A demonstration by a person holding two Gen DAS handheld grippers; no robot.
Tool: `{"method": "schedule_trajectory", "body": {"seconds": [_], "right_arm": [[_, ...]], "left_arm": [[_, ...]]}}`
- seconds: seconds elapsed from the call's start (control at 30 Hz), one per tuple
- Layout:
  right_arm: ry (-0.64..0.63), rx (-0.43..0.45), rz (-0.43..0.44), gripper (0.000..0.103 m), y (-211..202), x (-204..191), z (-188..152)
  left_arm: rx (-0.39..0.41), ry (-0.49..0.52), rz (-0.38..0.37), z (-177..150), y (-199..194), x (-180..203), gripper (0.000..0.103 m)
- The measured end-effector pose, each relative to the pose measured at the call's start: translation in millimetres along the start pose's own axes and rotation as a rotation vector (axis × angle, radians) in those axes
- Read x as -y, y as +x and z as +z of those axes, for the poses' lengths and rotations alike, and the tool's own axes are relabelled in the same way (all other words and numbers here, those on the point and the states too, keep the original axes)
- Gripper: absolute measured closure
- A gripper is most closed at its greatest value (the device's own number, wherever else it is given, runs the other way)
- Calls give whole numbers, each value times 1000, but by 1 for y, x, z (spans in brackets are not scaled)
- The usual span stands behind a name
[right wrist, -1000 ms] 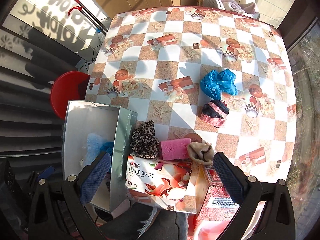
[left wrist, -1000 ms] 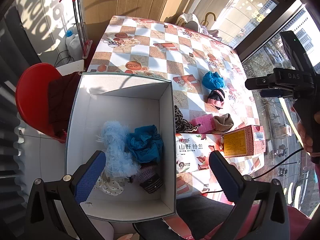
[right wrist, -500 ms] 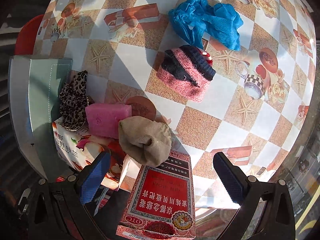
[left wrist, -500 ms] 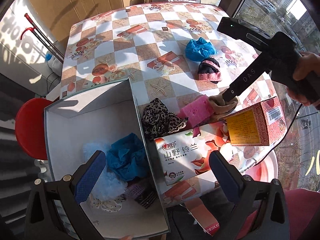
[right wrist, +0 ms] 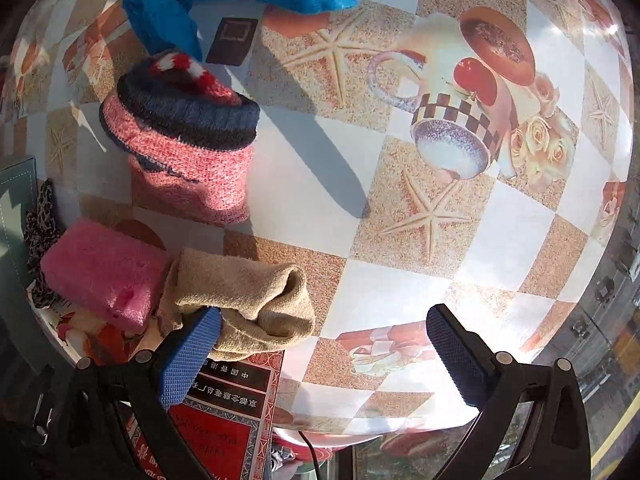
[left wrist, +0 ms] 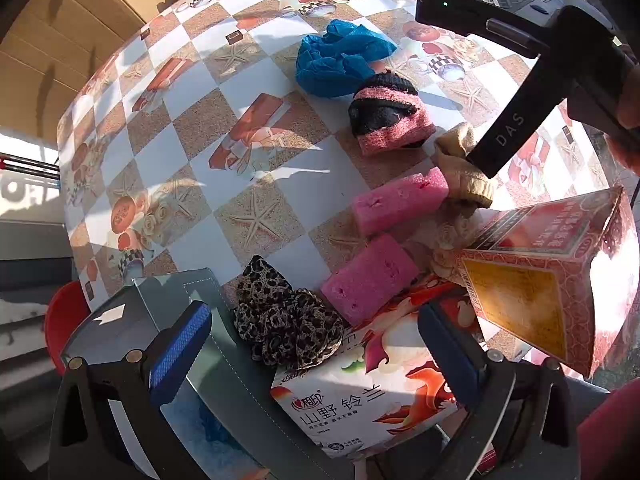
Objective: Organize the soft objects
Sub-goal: 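Move left tool to the pink foam block while right tool reaches the beige knitted sock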
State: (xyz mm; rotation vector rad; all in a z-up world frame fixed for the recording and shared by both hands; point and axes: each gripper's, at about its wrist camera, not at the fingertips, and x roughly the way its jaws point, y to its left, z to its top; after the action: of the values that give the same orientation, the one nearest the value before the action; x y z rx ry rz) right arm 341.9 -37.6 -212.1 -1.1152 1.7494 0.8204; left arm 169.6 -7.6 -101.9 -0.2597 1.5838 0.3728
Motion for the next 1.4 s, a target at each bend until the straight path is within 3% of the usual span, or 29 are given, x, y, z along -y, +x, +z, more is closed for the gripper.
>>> {"method": "schedule_trajectory", "body": {"seconds": [0.17, 0.27, 0.37, 0.53, 0.67, 0.8, 0.87, 1.0, 1.17, 1.4], "right_arm": [[157, 86, 92, 0, -5, 56, -29], [214, 142, 230, 0, -8, 68, -45], [176, 146, 361, 0, -7, 55, -51], [65, 156, 289, 0, 3, 18, -30], [4, 163, 146, 0, 14, 2, -21], [93, 183, 97, 0, 19, 26, -34], [173, 190, 101, 0, 23, 49, -45], [302, 183, 205, 0, 32, 82, -70], [303, 270, 316, 0, 19, 78, -90], [234, 263, 183, 0, 30, 40, -74]], "left_arm": [[-30, 16, -10, 26, 16, 7, 0], [-43, 2, -50, 37, 20, 7, 0], [-51, -9, -74, 47, 23, 7, 0], [-71, -30, -67, 59, 31, 6, 0], [-90, -54, -83, 67, 37, 2, 0], [-96, -78, -116, 80, 43, 2, 0], [-91, -82, -129, 89, 47, 5, 0], [-89, -71, -127, 102, 57, 13, 0], [-98, -64, -121, 115, 73, 21, 0], [-145, -103, -78, 131, 100, 18, 0]]}}
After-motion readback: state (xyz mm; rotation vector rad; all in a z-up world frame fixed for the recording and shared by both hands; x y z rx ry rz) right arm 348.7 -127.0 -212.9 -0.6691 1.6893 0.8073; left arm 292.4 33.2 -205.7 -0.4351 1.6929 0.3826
